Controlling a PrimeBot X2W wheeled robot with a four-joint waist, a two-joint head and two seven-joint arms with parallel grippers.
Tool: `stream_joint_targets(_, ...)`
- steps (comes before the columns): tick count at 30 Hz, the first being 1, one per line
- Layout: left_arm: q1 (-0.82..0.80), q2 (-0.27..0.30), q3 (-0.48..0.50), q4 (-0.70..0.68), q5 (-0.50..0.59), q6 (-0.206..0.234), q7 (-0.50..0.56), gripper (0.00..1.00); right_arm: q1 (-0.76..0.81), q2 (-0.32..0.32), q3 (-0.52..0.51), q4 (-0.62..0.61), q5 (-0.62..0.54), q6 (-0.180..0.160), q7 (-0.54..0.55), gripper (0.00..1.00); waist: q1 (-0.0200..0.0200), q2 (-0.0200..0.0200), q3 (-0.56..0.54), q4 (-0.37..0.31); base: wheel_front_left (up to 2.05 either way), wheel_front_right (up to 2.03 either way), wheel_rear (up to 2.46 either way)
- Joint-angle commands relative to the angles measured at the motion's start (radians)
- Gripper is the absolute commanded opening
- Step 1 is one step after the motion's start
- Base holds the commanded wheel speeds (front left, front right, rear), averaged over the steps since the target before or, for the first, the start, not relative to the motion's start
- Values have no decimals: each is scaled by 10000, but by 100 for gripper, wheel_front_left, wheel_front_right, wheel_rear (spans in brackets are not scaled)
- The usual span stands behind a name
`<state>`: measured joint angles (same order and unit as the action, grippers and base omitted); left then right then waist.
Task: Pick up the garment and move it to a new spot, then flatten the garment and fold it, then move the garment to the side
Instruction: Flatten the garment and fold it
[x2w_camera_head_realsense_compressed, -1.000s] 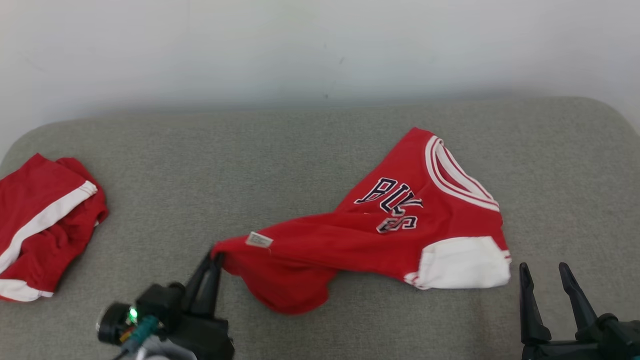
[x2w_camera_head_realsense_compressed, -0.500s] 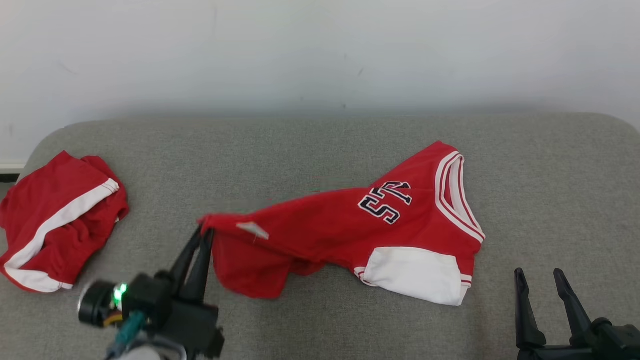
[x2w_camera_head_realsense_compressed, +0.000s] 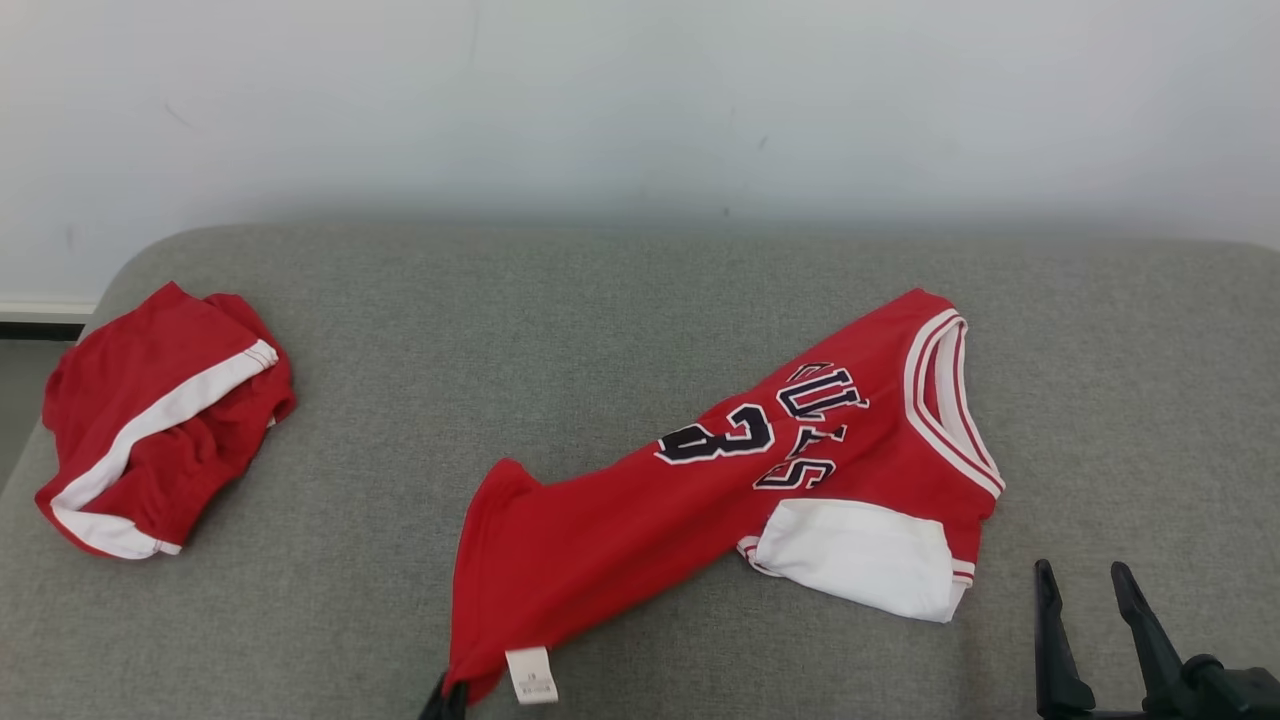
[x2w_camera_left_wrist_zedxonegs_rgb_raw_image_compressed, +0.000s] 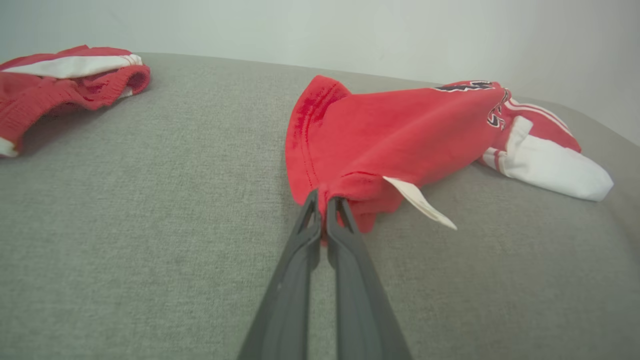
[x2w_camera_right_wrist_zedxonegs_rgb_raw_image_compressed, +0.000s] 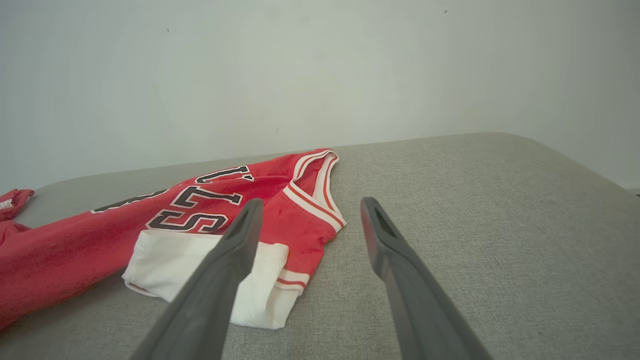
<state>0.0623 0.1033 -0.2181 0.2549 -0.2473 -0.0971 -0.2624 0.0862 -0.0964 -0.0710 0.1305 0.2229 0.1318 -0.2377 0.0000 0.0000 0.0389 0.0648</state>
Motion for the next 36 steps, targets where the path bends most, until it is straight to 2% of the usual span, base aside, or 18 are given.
stream_joint_targets(1, 144, -38, -21, 303, -15, -30, -36, 0, 1, -26, 36, 48, 21, -23, -11, 100, 0, 0, -60, 62, 0, 0, 0)
stream_joint_targets(3, 120, -126, -35, 676, -78, -61, -36, 0, 0, -49, 57, 106, 33, -23, 2, 100, 0, 0, -105, 95, 0, 0, 0)
stream_joint_targets(4, 74, -152, -73, 807, -40, -80, -37, 34, -3, -65, 65, 138, 40, -23, 8, 100, 0, 0, -126, 104, 0, 0, 0)
stream_joint_targets(5, 0, -171, -62, 812, 6, -110, -36, 92, -2, -77, 71, 163, 49, -23, 13, 100, 0, 0, -147, 114, 0, 0, 0)
stream_joint_targets(6, -73, -212, -5, 670, 4, -129, -37, 100, 2, -95, 61, 192, 58, -23, 20, 100, 0, 0, -171, 130, 0, 0, 0)
stream_joint_targets(16, 114, -436, 1195, -1451, 468, -171, -36, 100, 118, -125, 28, 404, 65, -23, 3, 100, 0, 0, -385, 197, 0, 0, 0)
stream_joint_targets(28, -174, -524, 2556, -1775, 794, -87, -36, 100, -240, -342, 295, 930, 29, -23, 155, 100, 0, 0, -389, 109, 0, 0, 0)
stream_joint_targets(36, -335, -529, 2537, -1790, 930, -149, -36, 100, -1203, -635, 741, 1797, -59, -23, 614, 100, 0, 0, -231, 313, 0, 0, 0)
